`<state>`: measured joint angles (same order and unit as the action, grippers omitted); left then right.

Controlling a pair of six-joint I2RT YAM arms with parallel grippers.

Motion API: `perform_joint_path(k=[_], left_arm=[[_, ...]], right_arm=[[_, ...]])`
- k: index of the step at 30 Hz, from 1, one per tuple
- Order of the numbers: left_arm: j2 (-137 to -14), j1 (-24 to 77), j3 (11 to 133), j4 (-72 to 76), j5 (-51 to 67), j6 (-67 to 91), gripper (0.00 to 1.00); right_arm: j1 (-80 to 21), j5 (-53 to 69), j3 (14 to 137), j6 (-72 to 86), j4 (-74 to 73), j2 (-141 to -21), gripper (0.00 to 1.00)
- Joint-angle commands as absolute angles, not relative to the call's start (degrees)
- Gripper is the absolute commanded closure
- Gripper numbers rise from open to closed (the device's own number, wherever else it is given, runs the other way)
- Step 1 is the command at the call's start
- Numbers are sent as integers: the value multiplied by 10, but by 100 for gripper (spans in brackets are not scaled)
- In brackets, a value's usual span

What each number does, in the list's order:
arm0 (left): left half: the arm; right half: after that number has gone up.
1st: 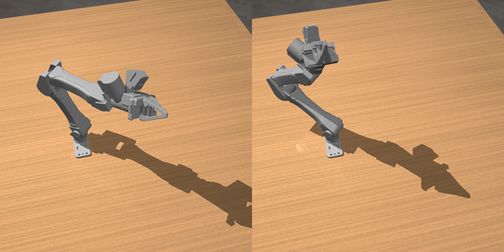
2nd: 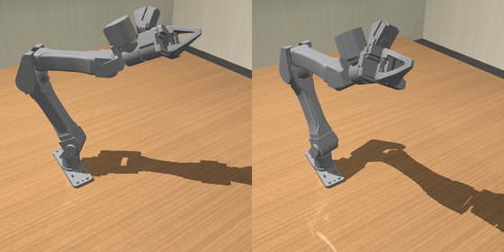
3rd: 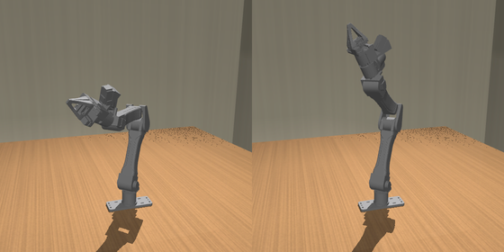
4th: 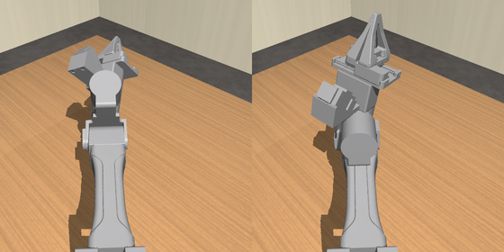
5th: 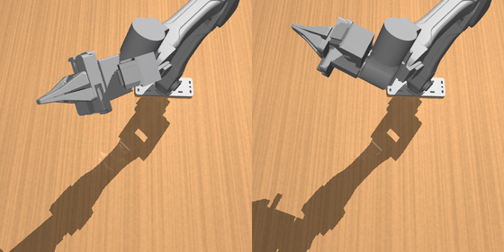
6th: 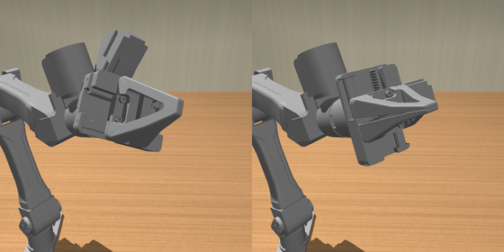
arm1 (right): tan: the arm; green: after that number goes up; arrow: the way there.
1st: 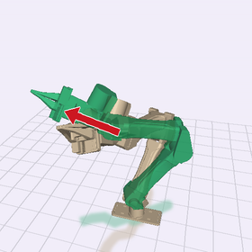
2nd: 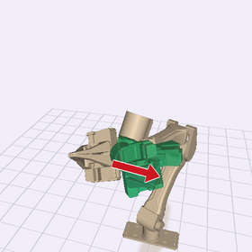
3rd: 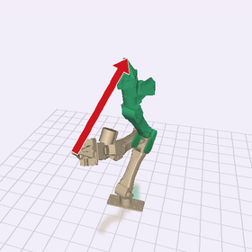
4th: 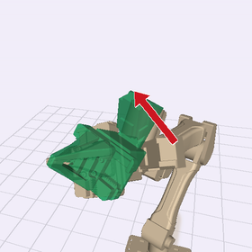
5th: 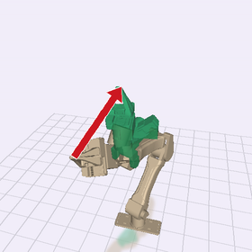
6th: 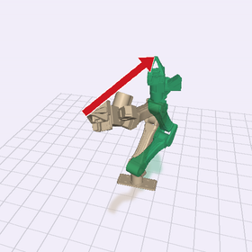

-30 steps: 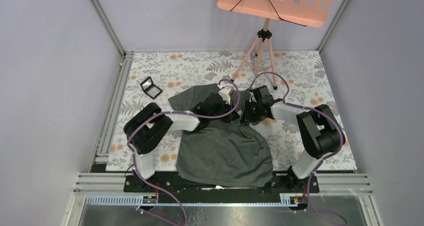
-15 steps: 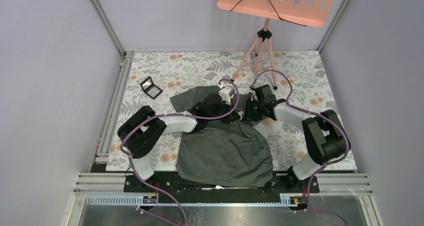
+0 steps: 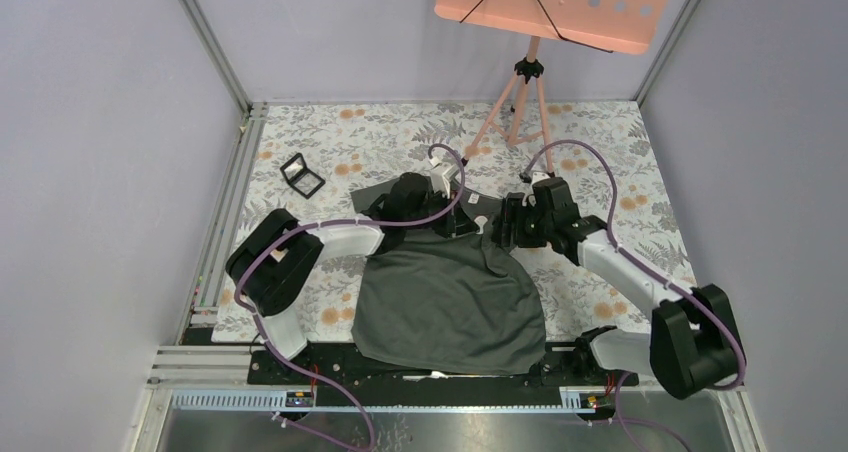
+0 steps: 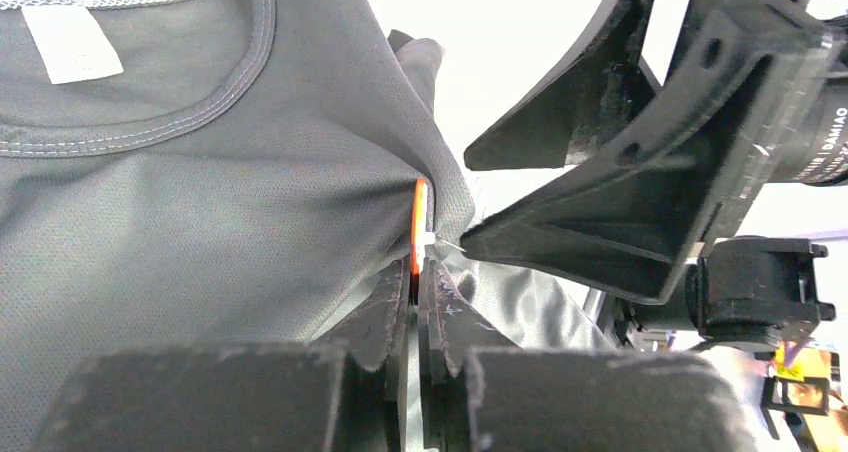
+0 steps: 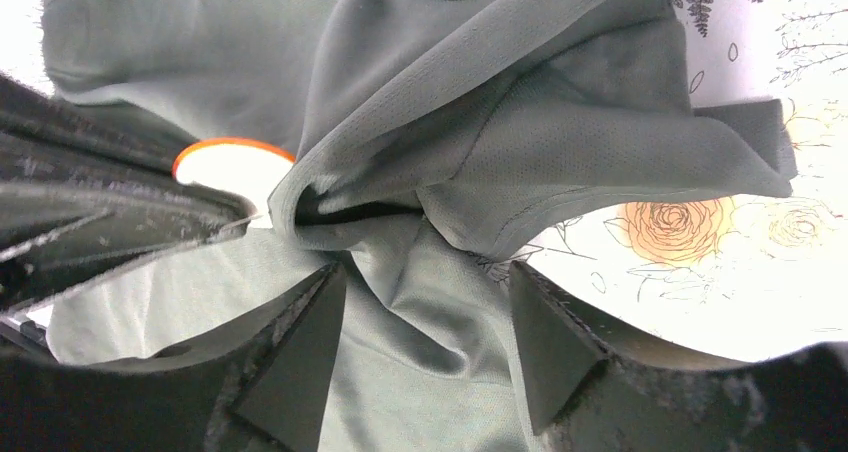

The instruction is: Pin the brooch onto the clothing

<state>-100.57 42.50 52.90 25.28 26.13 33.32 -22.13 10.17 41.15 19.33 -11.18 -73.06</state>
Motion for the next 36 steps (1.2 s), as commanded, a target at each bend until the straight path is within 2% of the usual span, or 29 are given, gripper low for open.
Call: perform_joint_path(k=[1,12,17,30,36], left_arm=[[-1007,404,548,282,342,342,100],[-1005,376,552,230,455,293,100],[-1002,375,554,207,502,272,100],[-996,374,551,205,527,271,100],[-992,371,554,209,538,276,100]], right_arm=[[-222,118,387,178,-98,-672,30],[-213,268,297,159,60,-571,28],[-213,285,300,150,66,-579,29],[-217,344,297,143,94,-621,30],[-218,338,295,145,97,-629,35]])
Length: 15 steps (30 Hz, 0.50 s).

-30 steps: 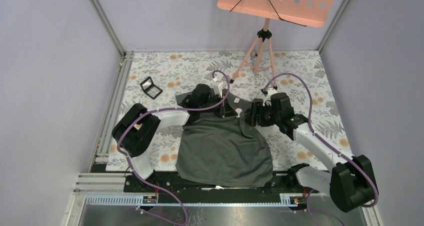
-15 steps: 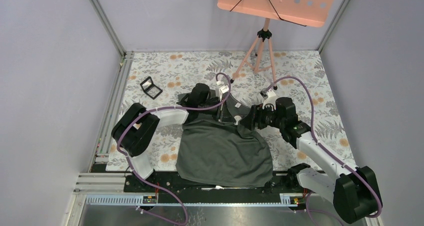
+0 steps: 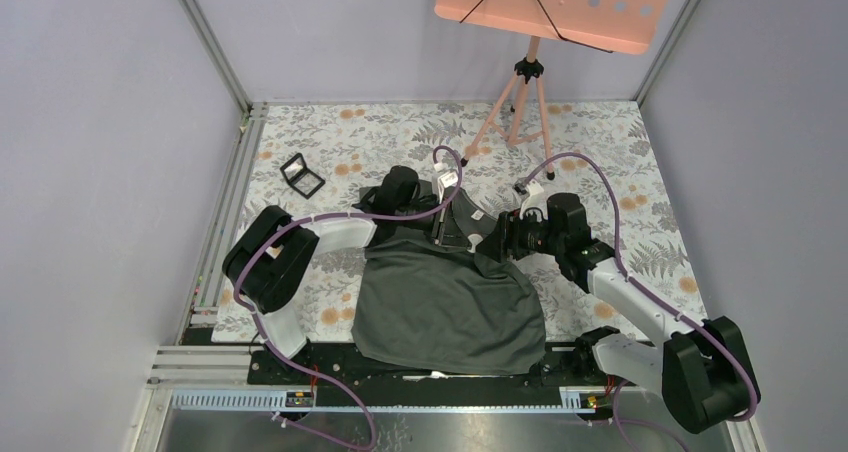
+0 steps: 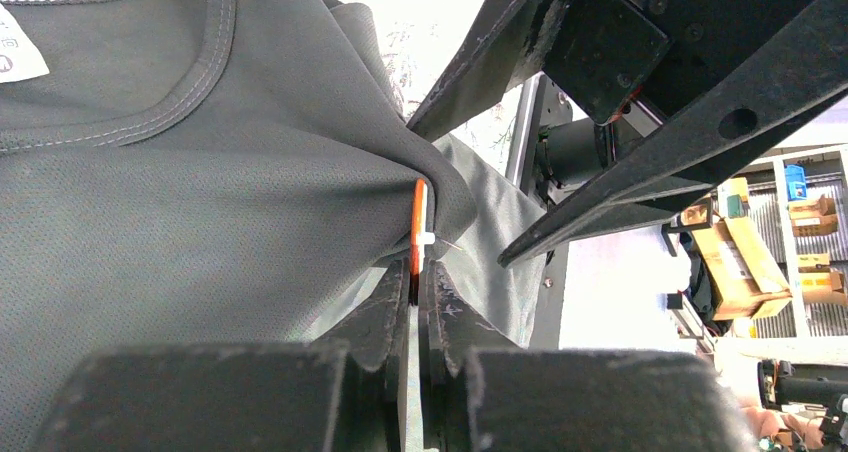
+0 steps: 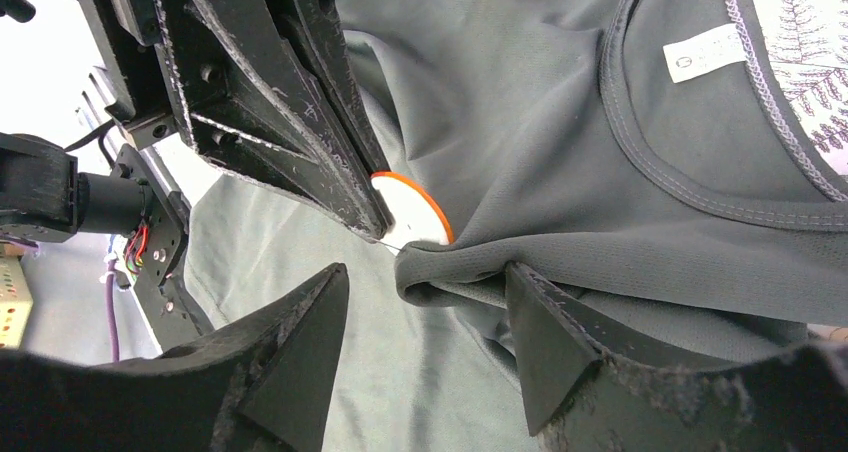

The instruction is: Pin the brooch onto the clothing

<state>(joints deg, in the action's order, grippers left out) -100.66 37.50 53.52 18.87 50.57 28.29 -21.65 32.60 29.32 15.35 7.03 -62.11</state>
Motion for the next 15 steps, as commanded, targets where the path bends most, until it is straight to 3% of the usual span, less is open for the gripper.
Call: perform_joint_path(k=[1,15], left_arm=[[-991,371,555,210,540,278,100],[-987,372,547,232,547,302,100]], right_arm=[[-218,338,296,144,97,-633,35],[-228,331,296,143,110,-657,39]])
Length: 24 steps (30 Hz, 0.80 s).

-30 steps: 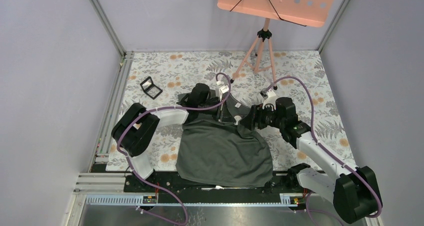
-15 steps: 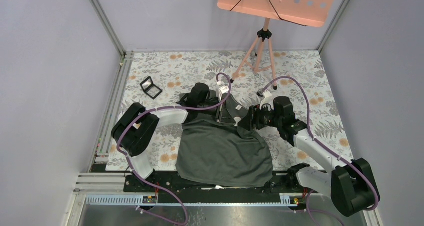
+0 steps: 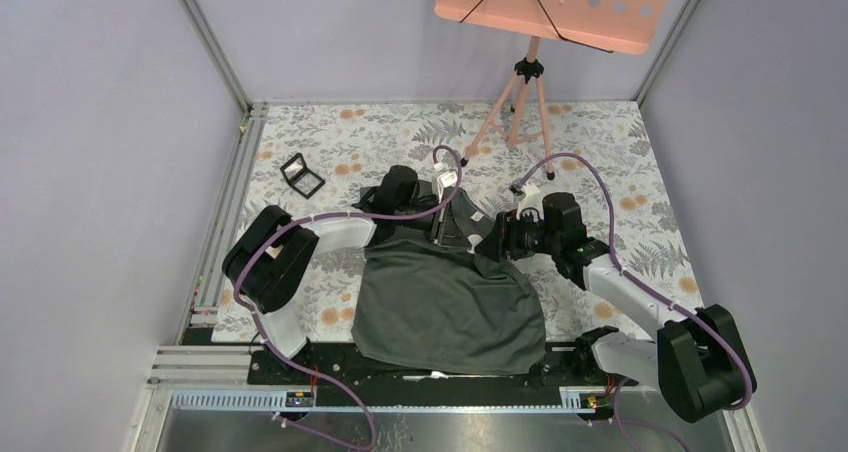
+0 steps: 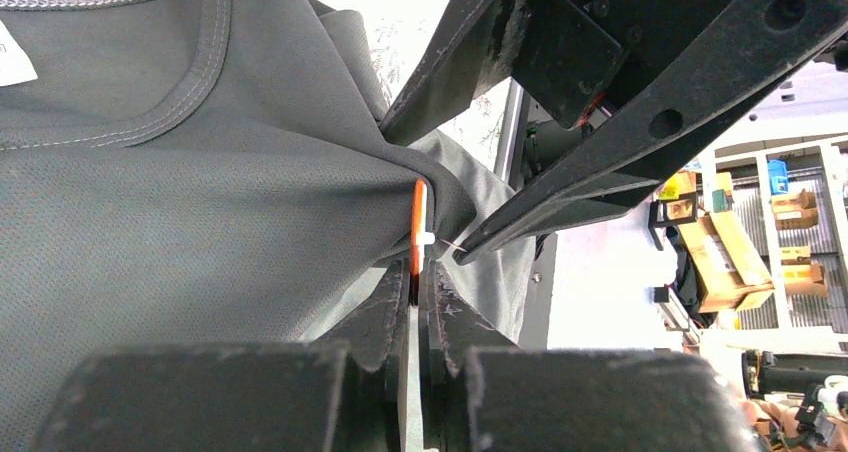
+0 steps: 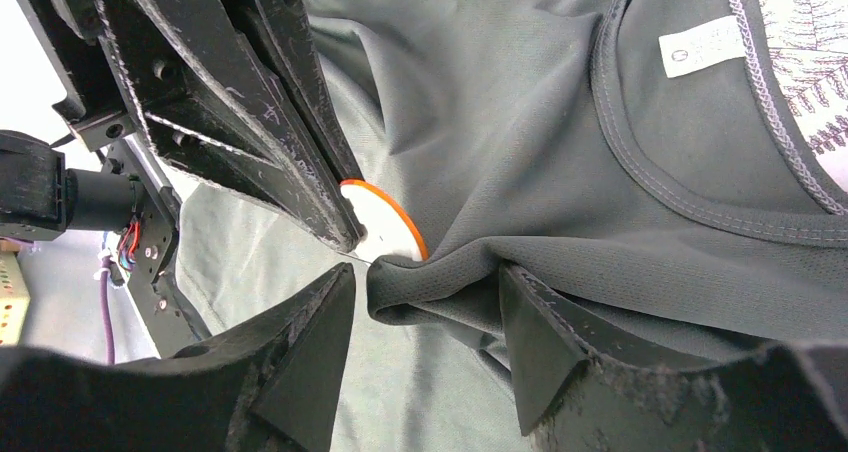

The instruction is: Pin the brooch onto the clothing

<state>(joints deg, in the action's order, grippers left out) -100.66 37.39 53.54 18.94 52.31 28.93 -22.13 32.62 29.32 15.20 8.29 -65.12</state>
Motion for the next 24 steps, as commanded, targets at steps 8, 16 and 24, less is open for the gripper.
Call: perform_joint_path(k=[8,16,24], left_arm=[[-987,382,544,246,548,311,100],[-990,387,542,236,554,302,100],[-989,390,547,214,574,277,100]], right_arm=[[-230,313,297,148,114,-666,43],[-230,311,315,153,102,-676,48],[-230,343,340,150,80,-716,56]])
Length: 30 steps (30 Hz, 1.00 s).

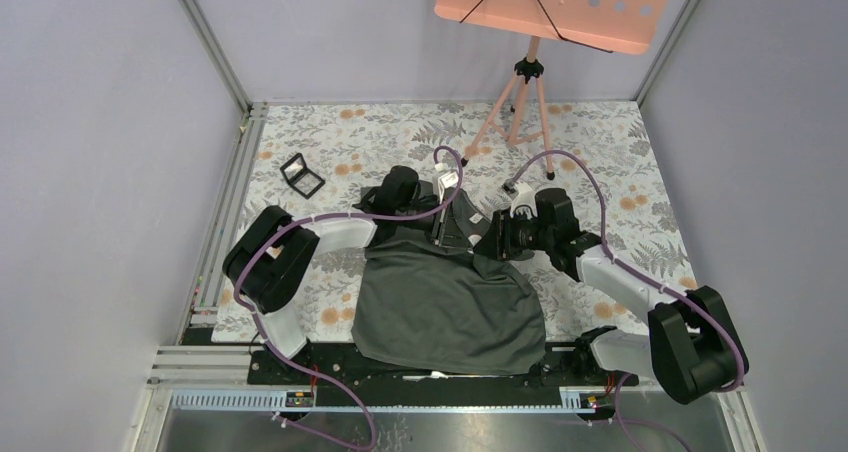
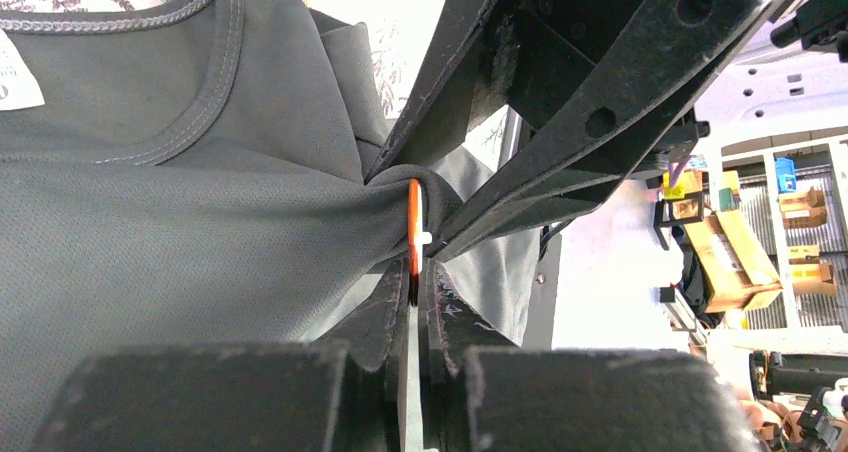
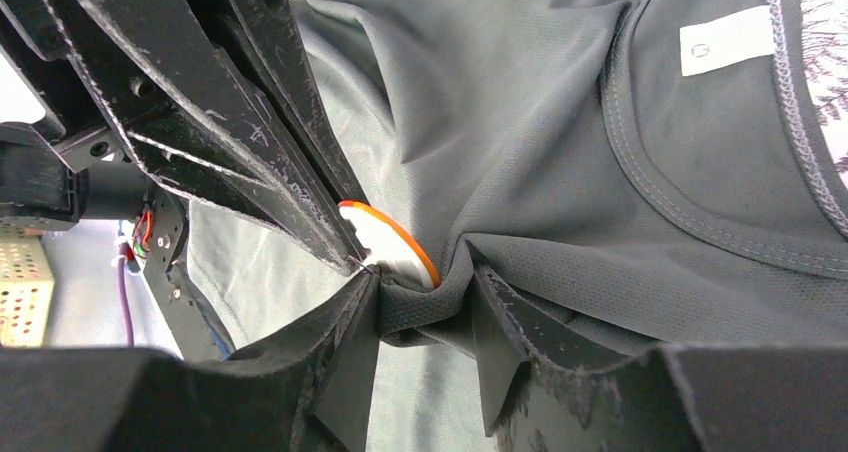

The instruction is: Pin the brooch onto the clothing

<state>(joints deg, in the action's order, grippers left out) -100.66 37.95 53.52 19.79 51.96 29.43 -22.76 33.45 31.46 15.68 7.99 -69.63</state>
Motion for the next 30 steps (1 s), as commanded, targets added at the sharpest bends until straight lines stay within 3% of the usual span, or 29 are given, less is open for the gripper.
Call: perform_joint_path(k=[1,30], left_arm=[[-989,391,549,201,577,268,100],[-968,409,571,108,592,185,100]], right_arm=[[-229,354,342,150,79,-721,57],[-236,384,397,138,16,-807,69]])
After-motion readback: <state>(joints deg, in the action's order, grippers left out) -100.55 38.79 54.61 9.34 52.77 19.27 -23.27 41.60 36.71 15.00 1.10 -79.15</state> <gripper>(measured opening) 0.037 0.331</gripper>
